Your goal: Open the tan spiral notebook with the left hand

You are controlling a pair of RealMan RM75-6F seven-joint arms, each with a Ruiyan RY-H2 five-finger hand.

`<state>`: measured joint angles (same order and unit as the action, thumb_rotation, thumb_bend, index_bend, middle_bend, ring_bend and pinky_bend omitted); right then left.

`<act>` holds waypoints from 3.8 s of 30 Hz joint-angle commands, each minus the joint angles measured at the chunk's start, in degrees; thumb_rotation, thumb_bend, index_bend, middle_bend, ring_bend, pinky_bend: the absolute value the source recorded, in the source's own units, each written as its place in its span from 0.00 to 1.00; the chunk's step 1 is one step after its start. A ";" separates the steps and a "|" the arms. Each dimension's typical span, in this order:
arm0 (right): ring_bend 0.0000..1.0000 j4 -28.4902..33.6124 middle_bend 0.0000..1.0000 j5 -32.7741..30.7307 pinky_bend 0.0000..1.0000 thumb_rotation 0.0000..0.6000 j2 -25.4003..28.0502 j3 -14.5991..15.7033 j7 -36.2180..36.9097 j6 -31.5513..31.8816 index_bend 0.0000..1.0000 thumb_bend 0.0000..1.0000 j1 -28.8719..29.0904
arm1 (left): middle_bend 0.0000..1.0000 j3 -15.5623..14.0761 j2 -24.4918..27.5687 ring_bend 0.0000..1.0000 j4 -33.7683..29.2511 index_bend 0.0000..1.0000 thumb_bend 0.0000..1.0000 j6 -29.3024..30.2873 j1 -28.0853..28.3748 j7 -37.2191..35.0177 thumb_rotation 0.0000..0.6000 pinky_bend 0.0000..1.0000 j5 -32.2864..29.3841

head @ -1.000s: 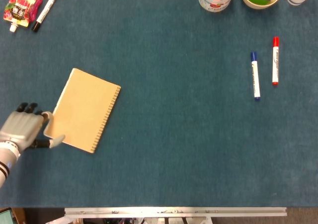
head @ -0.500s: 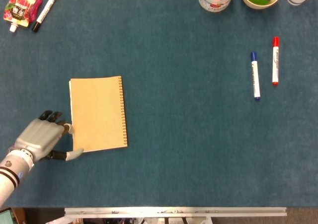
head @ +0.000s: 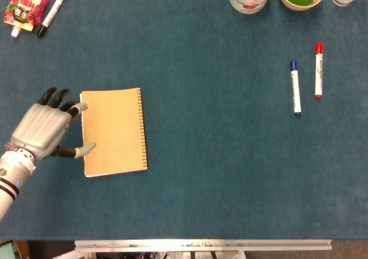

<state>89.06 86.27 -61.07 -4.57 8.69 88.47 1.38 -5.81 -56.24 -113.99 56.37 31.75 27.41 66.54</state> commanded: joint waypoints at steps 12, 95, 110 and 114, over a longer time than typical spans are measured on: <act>0.15 1.18 0.25 0.79 0.27 1.00 0.41 0.17 -1.01 0.09 0.24 0.23 0.16 | 0.09 -4.05 -9.11 0.01 25.41 0.06 0.18 4.45 -1.27 -18.28 1.00 0.00 29.75; 0.15 4.07 0.25 0.20 0.27 1.00 0.70 -0.02 -5.18 2.08 0.24 0.23 -1.33 | 0.08 -7.61 -26.97 0.00 47.49 0.21 0.50 8.26 2.88 -41.45 1.00 0.00 38.46; 0.15 3.53 0.25 0.40 0.27 1.00 0.49 -0.06 -4.55 2.13 0.24 0.23 -1.35 | 0.29 -6.73 -25.15 0.10 43.55 0.55 0.56 8.91 2.87 -41.43 1.00 0.02 37.05; 0.15 3.58 0.25 0.64 0.27 1.00 0.51 -0.06 -4.44 2.16 0.24 0.23 -1.29 | 0.33 -6.87 -22.93 0.13 41.79 0.57 0.56 9.36 2.44 -40.05 1.00 0.05 36.68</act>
<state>92.64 86.90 -60.57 -4.63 4.25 90.64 0.08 -12.62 -79.88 -71.55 65.52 34.40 -13.15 103.42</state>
